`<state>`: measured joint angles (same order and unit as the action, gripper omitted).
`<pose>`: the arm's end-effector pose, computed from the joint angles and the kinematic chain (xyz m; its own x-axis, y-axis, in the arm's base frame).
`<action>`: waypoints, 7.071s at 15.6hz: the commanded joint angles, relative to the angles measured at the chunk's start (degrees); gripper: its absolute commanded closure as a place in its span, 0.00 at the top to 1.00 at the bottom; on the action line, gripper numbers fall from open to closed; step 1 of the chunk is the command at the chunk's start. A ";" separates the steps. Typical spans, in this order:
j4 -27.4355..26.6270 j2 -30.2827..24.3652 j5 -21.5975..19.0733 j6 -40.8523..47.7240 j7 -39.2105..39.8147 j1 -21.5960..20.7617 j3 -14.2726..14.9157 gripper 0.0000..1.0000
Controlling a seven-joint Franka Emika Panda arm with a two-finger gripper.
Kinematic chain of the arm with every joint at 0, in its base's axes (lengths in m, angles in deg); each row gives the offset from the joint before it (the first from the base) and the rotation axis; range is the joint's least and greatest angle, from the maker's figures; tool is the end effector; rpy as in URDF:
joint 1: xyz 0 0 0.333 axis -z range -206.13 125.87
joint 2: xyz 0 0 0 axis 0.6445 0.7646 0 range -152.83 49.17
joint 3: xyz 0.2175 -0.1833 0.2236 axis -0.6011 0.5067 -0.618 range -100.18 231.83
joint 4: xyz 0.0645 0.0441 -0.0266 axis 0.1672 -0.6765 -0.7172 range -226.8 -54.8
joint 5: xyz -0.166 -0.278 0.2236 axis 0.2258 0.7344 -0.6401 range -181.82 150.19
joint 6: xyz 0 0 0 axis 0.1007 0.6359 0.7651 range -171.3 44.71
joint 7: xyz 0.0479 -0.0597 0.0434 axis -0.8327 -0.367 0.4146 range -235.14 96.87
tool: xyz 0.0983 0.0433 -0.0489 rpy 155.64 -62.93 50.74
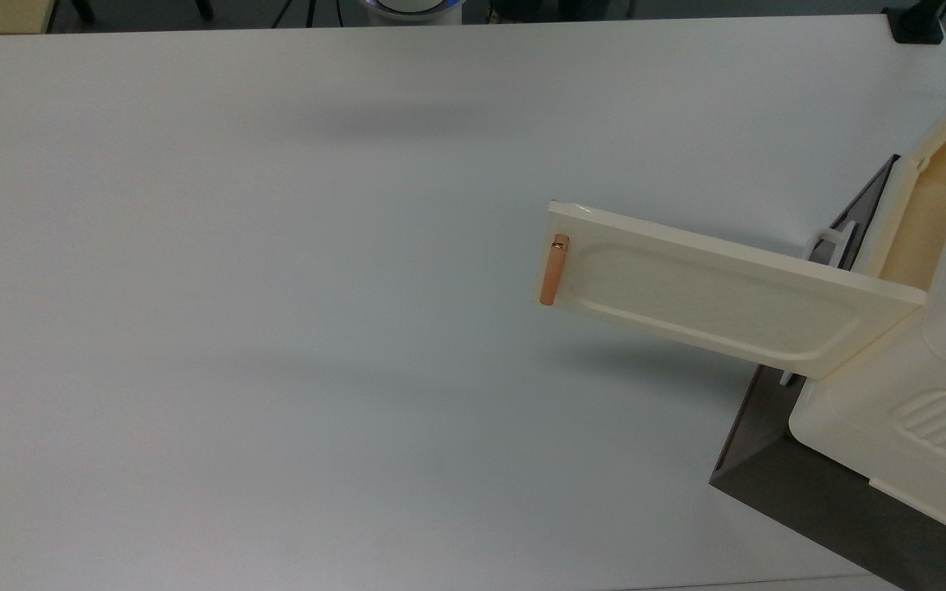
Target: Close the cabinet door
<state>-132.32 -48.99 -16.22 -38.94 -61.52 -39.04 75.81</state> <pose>0.5497 -0.1033 0.6900 0.9978 -0.0594 -0.0290 -0.0595 -0.9982 -0.0023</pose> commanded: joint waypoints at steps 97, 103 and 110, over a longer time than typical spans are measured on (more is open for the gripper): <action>6.37 19.22 -10.14 -39.34 -21.50 -37.30 -4.36 0.02; 6.37 20.98 -9.97 -43.47 -22.46 -39.05 -4.27 0.02; 6.37 23.00 -9.88 -48.13 -22.82 -39.41 -4.19 0.02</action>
<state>-125.31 -26.73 -26.14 -84.39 -83.18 -77.82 71.30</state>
